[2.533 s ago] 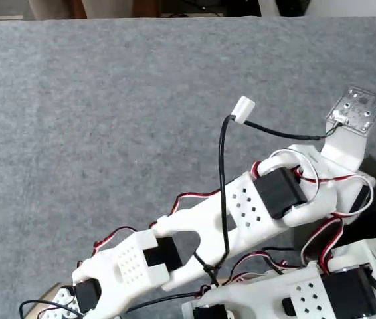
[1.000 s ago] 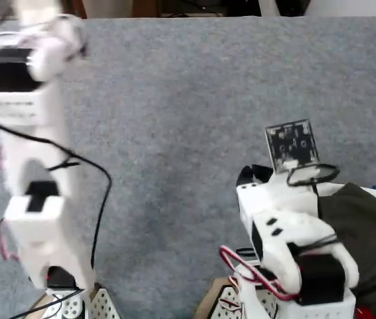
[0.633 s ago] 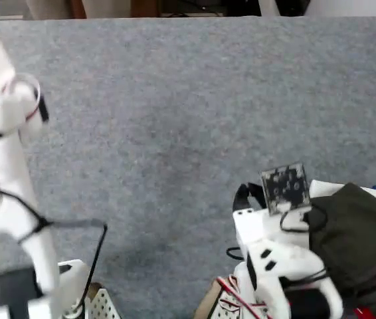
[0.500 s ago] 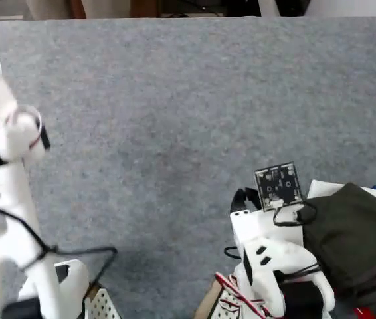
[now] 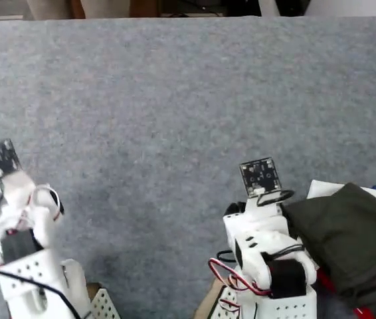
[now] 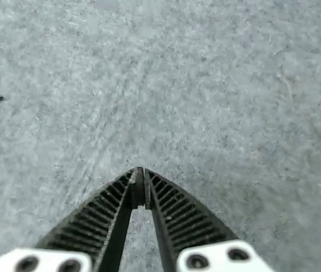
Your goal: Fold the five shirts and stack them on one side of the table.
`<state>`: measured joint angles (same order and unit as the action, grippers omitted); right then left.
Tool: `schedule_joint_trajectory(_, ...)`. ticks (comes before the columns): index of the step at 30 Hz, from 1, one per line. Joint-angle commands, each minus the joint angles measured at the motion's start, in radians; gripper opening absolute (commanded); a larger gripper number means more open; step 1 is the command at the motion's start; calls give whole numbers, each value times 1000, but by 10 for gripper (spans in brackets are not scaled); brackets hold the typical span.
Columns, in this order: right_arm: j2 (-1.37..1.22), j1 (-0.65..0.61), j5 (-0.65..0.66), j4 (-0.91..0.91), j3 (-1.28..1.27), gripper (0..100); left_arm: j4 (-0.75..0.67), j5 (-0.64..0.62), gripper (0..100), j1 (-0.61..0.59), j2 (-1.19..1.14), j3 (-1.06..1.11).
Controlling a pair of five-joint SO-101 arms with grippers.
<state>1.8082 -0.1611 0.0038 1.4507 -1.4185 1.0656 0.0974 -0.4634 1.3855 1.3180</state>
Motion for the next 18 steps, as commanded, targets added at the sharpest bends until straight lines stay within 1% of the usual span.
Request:
schedule_joint_trajectory(1, 114, -7, 8, -18, -30, 34, -29, 2, 20, -11, 185, 109)
schedule_joint_trajectory(6, 114, -7, 6, -58, -110, 34, -26, 3, 20, -6, 438, 265)
schedule_joint_trajectory(7, 114, -7, 6, -66, -117, 34, -28, 3, 20, -8, 458, 284)
schedule_joint_trajectory(10, 114, -10, 6, -98, -143, 34, -26, 3, 20, -11, 423, 313)
schedule_joint_trajectory(13, 113, -10, 3, -133, -277, 34, -32, 3, 20, -8, 421, 354)
schedule_joint_trajectory(18, 107, -5, 6, -129, -271, 34, -31, 2, 20, -5, 437, 373)
